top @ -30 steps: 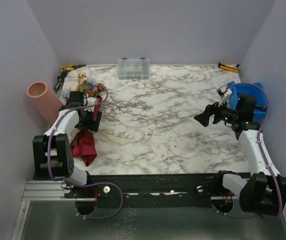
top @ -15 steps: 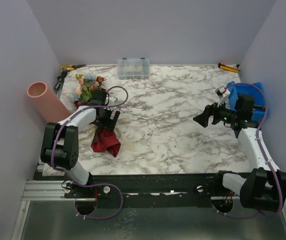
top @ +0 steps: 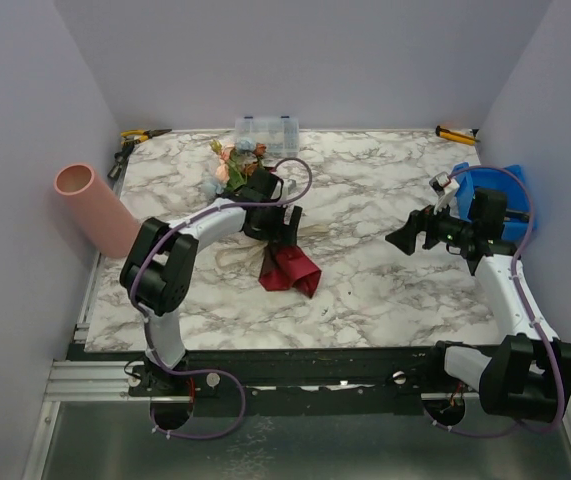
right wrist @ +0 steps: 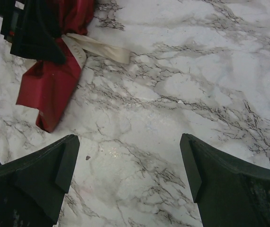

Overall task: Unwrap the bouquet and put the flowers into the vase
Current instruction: Move the vase to the center of the board.

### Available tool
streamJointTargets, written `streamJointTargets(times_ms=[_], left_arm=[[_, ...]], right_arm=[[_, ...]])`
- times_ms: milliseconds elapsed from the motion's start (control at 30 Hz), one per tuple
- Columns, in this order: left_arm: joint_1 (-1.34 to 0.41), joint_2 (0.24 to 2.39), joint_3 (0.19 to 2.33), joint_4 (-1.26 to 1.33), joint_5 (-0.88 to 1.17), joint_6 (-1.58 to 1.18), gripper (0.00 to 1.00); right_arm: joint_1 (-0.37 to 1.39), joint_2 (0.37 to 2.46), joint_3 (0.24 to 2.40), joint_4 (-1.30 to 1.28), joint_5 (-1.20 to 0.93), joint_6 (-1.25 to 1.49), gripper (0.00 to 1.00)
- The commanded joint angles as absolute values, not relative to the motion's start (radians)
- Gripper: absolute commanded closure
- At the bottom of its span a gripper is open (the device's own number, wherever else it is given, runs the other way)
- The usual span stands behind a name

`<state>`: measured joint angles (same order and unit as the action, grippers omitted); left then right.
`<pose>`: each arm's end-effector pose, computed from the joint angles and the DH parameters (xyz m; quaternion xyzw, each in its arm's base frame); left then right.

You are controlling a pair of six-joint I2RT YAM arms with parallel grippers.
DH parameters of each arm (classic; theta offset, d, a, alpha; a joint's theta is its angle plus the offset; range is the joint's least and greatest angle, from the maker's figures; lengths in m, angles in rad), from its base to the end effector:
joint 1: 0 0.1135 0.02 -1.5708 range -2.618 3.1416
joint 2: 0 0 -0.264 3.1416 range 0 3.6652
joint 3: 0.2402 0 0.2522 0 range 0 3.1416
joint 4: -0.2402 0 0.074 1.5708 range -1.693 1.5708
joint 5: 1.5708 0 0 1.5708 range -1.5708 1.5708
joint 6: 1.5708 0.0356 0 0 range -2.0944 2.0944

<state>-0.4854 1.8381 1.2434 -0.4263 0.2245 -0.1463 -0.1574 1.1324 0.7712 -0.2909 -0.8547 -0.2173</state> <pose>0.3351 -0.1857 0.1879 0.1914 0.9375 -0.1863 0.2229 0.2370 -0.0104 0.2630 -0.2081 0.8099 0.2898 0.4656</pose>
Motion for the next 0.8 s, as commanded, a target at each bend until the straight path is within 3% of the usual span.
streamJointTargets(times_ms=[0,233,567,667,767], left_arm=[[-0.559,1.940,1.288,-0.382,0.410,-0.286,0.09],[-0.586,1.908,1.325,-0.358,0.393,-0.218,0.09],[-0.479,1.522,1.106,-0.349,0.502,-0.005,0.03],[-0.398,1.472,1.048,-0.352,0.574,0.018,0.06],[-0.339,1.447,0.994,-0.354,0.610,0.075,0.17]], right_arm=[[-0.158,1.134,0.765,-0.297,-0.858,-0.236,0.00],[-0.158,1.135,0.748,-0.287,-0.917,-0.242,0.00],[-0.070,1.198,0.760,-0.221,-0.990,-0.158,0.08],[0.023,1.244,0.797,-0.196,-0.926,-0.144,0.10],[0.096,1.316,0.824,-0.151,-0.919,-0.116,0.16]])
